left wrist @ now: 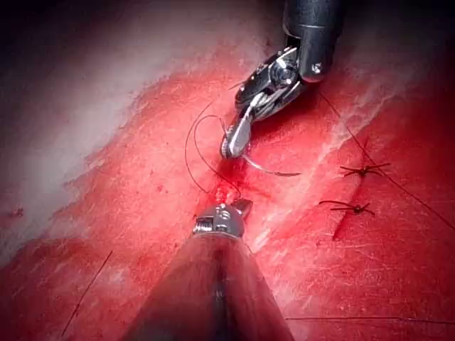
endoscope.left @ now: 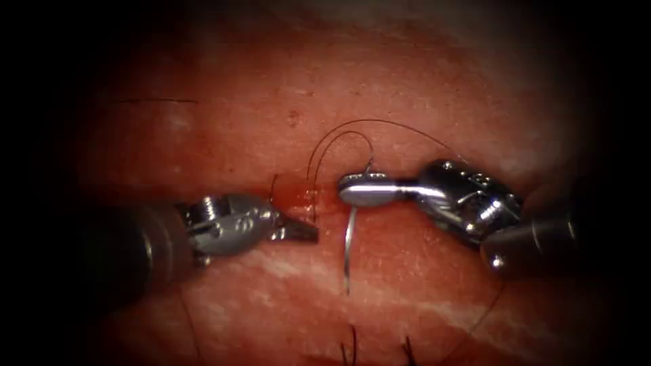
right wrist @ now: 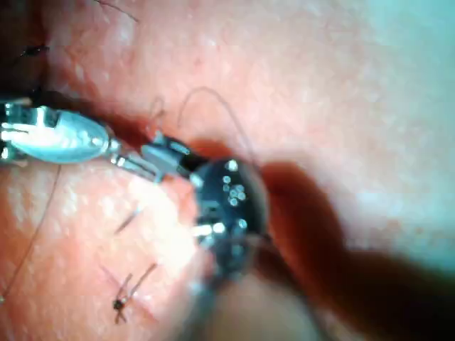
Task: Wound Closure
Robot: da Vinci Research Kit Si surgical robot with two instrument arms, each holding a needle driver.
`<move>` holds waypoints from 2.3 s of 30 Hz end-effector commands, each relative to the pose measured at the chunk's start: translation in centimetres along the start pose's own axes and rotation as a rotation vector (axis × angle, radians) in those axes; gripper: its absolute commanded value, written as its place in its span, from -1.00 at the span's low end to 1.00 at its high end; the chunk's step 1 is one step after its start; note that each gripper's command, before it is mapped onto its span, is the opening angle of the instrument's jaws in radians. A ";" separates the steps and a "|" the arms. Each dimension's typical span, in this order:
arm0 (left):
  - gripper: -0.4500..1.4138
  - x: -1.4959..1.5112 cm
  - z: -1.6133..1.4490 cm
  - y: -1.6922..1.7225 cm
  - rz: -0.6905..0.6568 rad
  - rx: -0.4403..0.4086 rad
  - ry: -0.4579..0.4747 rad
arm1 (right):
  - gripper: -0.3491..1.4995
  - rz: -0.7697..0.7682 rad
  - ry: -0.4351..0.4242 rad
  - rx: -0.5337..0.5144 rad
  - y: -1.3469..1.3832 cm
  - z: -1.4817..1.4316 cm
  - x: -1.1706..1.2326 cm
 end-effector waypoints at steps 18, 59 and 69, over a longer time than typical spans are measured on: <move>-1.00 -0.40 0.45 -0.46 -0.031 0.035 -0.086 | -1.00 -0.062 -0.004 -0.006 0.10 0.02 -0.12; -1.00 -0.31 0.34 -0.12 -0.026 -0.115 -0.438 | -1.00 -0.388 -0.026 -0.050 0.73 0.49 -0.06; -1.00 -0.21 0.27 0.00 -0.027 -0.121 -0.428 | -1.00 -0.536 -0.064 -0.076 0.79 0.58 -0.29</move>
